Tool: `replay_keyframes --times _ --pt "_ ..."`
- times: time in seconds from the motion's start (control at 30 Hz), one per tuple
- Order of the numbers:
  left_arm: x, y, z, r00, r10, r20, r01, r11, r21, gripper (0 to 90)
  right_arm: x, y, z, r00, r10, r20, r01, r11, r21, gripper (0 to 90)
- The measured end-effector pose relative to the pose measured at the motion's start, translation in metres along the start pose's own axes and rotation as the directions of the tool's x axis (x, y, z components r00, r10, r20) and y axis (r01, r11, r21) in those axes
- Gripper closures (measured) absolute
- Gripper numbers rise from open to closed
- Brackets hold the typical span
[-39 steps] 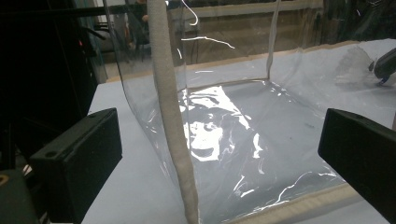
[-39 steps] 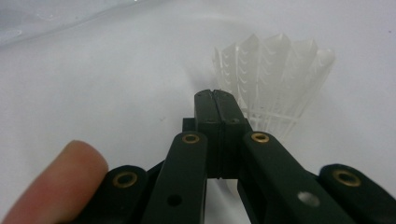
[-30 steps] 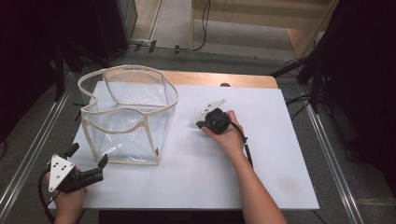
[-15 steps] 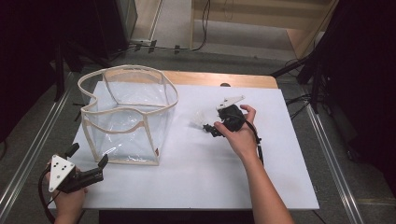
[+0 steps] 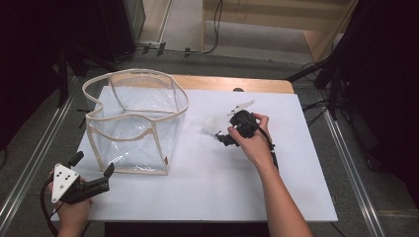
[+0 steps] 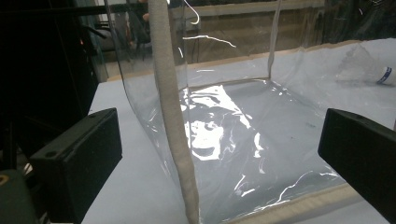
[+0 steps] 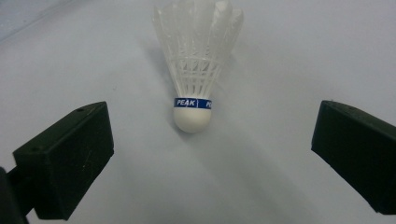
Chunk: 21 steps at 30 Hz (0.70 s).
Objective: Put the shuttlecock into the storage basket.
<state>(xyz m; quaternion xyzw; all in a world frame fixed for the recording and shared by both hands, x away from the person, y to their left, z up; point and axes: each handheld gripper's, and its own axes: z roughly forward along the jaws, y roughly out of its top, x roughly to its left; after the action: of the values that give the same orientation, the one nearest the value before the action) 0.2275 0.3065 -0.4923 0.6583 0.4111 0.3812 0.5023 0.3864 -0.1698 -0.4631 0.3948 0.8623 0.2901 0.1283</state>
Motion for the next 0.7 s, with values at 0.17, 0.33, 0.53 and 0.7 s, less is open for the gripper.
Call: replay_keyframes --times 0.17,0.33,0.53,0.7 --pt "0.000 0.000 0.000 1.0000 -0.001 0.000 0.001 1.0000 0.000 0.3 0.003 0.002 0.008 0.9997 0.004 -0.024 -0.004 1.000 0.013 0.0" --pt "0.000 0.000 0.000 1.0000 0.000 0.001 0.000 1.0000 0.001 0.3 0.002 0.002 0.019 0.9992 0.024 -0.033 -0.022 0.998 0.052 0.0" --pt "0.000 0.000 0.000 1.0000 0.000 -0.001 0.000 1.0000 0.001 0.3 0.004 0.002 0.025 0.9992 0.027 -0.030 -0.025 0.997 0.069 5.8" --pt "0.000 0.000 0.000 1.0000 -0.001 0.000 0.001 1.0000 0.000 0.3 0.007 0.004 0.030 0.9992 0.023 -0.031 -0.020 0.997 0.079 8.9"
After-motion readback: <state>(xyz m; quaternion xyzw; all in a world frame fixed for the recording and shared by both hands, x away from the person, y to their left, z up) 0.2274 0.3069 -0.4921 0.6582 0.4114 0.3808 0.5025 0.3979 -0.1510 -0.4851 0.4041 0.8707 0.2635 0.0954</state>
